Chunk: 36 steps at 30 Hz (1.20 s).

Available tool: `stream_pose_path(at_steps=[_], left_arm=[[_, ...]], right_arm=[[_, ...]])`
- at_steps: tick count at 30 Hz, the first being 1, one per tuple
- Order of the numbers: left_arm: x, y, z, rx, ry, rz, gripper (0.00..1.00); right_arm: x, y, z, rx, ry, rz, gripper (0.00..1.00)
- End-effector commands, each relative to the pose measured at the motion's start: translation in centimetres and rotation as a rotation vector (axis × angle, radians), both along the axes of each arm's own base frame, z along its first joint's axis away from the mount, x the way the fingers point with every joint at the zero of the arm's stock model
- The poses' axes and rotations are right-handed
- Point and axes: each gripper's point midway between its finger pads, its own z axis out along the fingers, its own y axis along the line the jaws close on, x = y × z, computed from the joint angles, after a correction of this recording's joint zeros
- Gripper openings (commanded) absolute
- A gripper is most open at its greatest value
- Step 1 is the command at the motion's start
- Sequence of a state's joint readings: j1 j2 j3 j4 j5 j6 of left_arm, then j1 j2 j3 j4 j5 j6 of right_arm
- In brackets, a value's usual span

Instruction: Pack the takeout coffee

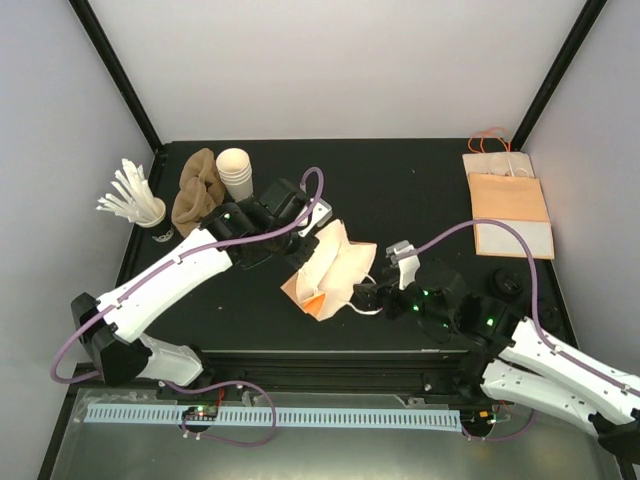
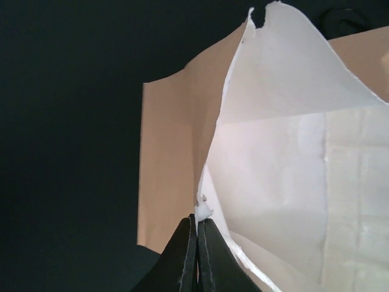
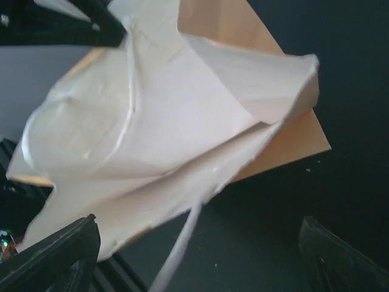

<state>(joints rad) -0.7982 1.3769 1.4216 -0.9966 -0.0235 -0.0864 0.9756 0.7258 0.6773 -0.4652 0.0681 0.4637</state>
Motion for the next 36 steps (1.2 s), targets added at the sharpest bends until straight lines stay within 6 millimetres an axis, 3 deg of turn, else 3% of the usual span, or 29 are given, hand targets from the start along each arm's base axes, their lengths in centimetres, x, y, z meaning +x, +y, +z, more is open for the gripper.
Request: stream_pose_path(at_steps=[1, 4, 9, 13, 17, 23, 29, 31, 32, 33, 35, 36], left_arm=[[-1.2, -2.8, 0.6, -0.139, 0.056, -0.078, 0.01], [-1.5, -3.4, 0.2, -0.178, 0.081, -0.075, 0.02], [-2.6, -4.5, 0.1, -0.252, 0.133, -0.11, 0.02], [-3.4, -5.6, -0.2, -0.305, 0.191, -0.149, 0.02], [-3.8, -5.9, -1.3, -0.315, 0.237, -0.14, 0.02], [-2.6, -4.3, -2.9, -0.225, 0.196, -0.053, 0.01], [-2.4, -4.5, -2.3, -0.238, 0.181, -0.063, 0.02], [-2.5, -4.8, -2.1, -0.252, 0.187, -0.077, 0.02], [-2.6, -5.0, -2.1, -0.258, 0.191, -0.081, 0.01], [-2.7, -5.1, -2.1, -0.262, 0.197, -0.086, 0.02], [-2.7, -5.2, -2.1, -0.265, 0.203, -0.083, 0.02], [-2.7, -5.2, -2.1, -0.266, 0.204, -0.082, 0.01]], right_arm=[[1.3, 0.1, 1.7, 0.171, 0.053, -0.141, 0.95], [2.6, 0.2, 1.5, 0.223, 0.153, -0.272, 0.96], [4.6, -0.1, -0.4, 0.135, 0.17, -0.399, 1.0], [5.8, -0.4, 0.4, 0.228, 0.155, -0.489, 1.0], [6.9, -2.3, 0.7, 0.316, 0.161, -0.664, 1.0], [6.1, -1.5, 4.0, 0.347, 0.124, -0.546, 0.99], [3.8, -1.1, 7.4, 0.28, 0.065, -0.351, 0.96], [2.8, -0.3, 9.0, 0.3, 0.04, -0.252, 0.85], [2.3, 0.1, 9.8, 0.312, 0.031, -0.21, 0.73], [1.9, 0.7, 10.5, 0.322, 0.022, -0.162, 0.57], [1.5, 1.8, 11.8, 0.334, 0.014, -0.1, 0.16], [1.7, 2.2, 12.0, 0.327, 0.027, -0.099, 0.04]])
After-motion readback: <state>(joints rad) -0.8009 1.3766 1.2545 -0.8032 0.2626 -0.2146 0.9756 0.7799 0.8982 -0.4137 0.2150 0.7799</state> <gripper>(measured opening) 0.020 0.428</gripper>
